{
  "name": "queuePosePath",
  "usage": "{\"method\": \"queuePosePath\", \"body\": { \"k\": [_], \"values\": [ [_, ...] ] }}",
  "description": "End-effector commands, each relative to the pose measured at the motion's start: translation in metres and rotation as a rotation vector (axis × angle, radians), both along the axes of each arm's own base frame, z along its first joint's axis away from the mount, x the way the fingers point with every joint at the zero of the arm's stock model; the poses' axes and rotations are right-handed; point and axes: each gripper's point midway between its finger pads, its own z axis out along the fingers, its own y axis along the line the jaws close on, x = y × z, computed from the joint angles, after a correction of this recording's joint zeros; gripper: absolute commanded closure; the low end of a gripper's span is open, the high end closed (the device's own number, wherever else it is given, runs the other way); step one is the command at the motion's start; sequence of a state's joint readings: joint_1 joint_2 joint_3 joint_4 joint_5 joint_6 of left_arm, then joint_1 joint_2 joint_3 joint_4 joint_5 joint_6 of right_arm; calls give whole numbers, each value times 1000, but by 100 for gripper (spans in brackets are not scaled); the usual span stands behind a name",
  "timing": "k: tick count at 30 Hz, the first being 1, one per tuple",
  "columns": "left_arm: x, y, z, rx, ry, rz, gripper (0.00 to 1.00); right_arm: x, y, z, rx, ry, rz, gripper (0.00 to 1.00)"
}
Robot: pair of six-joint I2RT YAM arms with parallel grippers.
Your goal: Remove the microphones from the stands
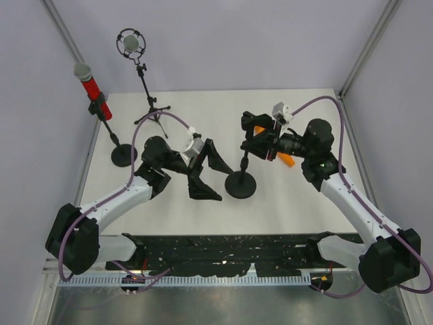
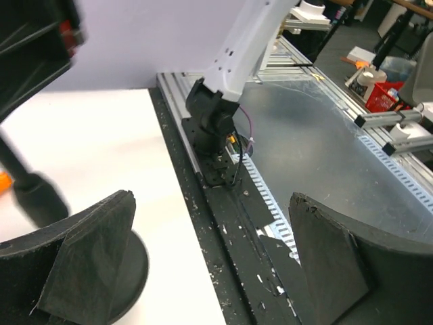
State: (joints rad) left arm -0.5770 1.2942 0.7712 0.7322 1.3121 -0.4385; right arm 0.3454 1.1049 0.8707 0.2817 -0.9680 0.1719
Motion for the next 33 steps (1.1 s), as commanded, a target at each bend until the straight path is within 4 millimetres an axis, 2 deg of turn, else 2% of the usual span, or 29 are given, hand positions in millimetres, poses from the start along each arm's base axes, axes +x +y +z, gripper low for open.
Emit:
{"method": "queuePosePath", "body": {
  "k": [1, 6, 13, 16, 20, 27, 33],
  "values": [
    [-17, 7, 21, -56, -104, -68, 1, 16, -8, 19, 14, -121, -77, 95],
    [-1, 1, 18, -66, -88, 16, 0, -2, -1, 25, 34, -106, 16, 95],
    [27, -8, -3, -3, -67, 150, 0, -42, 16, 30, 41, -101, 203, 94],
    [30, -11, -9, 9, -60, 159, 0, -53, 22, 36, 62, -91, 256, 94],
    [18, -18, -15, 22, -45, 90, 0, -54, 27, 42, 86, -76, 266, 94],
    [-18, -29, -23, 51, 2, -100, 0, -49, 30, 40, 98, -58, 257, 95],
    [-28, -29, -14, 18, 13, -153, 1, -42, 30, 34, 77, -80, 225, 94]
  ]
}}
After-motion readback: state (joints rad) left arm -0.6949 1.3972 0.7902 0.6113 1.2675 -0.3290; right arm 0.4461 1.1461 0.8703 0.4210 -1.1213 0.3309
